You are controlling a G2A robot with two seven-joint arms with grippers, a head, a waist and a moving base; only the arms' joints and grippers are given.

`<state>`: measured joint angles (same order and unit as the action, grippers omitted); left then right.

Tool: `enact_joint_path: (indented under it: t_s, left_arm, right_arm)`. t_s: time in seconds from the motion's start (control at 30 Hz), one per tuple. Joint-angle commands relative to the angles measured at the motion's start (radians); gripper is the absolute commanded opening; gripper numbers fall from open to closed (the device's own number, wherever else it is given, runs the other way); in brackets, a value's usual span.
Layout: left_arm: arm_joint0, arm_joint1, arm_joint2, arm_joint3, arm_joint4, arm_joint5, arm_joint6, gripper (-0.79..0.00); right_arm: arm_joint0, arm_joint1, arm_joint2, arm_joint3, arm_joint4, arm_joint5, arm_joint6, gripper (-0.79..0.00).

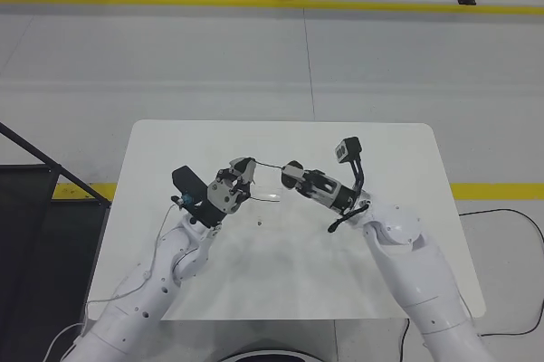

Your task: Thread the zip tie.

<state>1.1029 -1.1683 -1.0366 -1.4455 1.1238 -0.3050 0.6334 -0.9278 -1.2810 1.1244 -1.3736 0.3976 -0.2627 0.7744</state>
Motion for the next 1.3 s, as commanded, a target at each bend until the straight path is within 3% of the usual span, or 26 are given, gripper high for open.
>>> enact_joint_path:
  t_s: [0.0,0.5,1.27]
  left_arm:
    - [-0.001,-0.003,0.0,0.003,0.008,0.003,0.004,-0.785]
    - [-0.003,-0.023,0.005,0.025,0.09,0.045,0.027,-0.785]
    - [0.002,-0.042,0.004,0.039,0.173,-0.008,0.028,-0.785]
  right_arm:
    - [-0.005,0.0,0.007,-0.004,0.02,-0.017,0.01,-0.785]
    - [-0.033,0.006,0.043,-0.013,0.147,-0.087,0.147,-0.785]
    - [-0.02,-0.001,0.033,0.01,0.177,-0.133,0.136,-0.785]
